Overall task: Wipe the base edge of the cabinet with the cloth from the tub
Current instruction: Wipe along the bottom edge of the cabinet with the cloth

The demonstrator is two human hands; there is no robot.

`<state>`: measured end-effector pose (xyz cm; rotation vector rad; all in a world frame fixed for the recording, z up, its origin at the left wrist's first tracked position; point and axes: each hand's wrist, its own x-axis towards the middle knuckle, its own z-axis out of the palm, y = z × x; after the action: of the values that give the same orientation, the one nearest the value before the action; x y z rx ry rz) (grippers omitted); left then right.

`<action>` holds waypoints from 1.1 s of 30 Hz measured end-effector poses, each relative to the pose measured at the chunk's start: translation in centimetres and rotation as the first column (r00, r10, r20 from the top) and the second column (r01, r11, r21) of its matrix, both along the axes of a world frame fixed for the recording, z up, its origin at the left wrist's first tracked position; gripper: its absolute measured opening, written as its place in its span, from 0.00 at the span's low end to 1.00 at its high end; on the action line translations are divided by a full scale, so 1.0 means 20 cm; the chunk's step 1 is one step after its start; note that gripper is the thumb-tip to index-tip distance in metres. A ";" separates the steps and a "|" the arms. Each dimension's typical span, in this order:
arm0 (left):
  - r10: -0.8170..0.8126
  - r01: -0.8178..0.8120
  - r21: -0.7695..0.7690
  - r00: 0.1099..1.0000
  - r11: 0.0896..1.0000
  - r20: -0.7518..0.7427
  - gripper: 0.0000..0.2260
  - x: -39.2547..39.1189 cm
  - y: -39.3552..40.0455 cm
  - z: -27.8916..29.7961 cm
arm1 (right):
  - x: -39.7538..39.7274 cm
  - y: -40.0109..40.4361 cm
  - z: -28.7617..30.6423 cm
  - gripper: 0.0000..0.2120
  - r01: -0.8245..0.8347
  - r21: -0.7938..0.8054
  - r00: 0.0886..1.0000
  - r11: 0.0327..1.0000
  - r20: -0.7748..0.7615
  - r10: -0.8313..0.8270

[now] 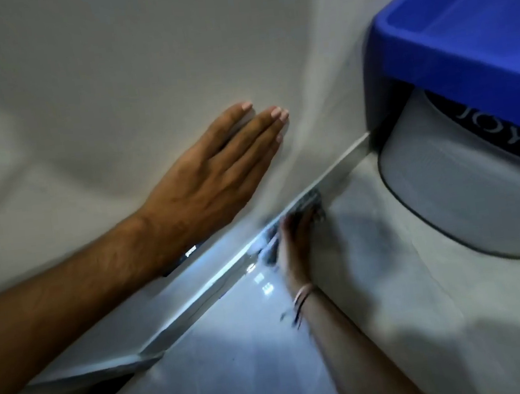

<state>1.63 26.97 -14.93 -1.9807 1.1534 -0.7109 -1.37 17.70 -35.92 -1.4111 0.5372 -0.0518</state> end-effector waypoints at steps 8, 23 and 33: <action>-0.031 0.030 -0.020 0.999 0.999 -0.036 0.22 0.03 0.01 -0.01 | 0.26 -0.40 0.02 0.31 0.100 -0.041 0.995 0.994 0.026 -0.099; 0.090 -0.100 -0.159 0.993 0.982 -0.070 0.35 -0.36 0.50 0.01 | -0.03 0.06 -0.07 0.36 -0.002 0.013 0.999 1.000 -0.044 0.003; 0.091 -0.089 -0.099 0.996 0.991 0.016 0.41 -0.35 0.57 -0.03 | -0.90 0.95 0.00 0.48 -0.506 0.052 0.861 0.861 -0.030 0.508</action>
<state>-5.32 38.40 -15.43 -2.0883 1.0278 -0.7512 -19.40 36.80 -35.86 -1.4759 0.1831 0.4143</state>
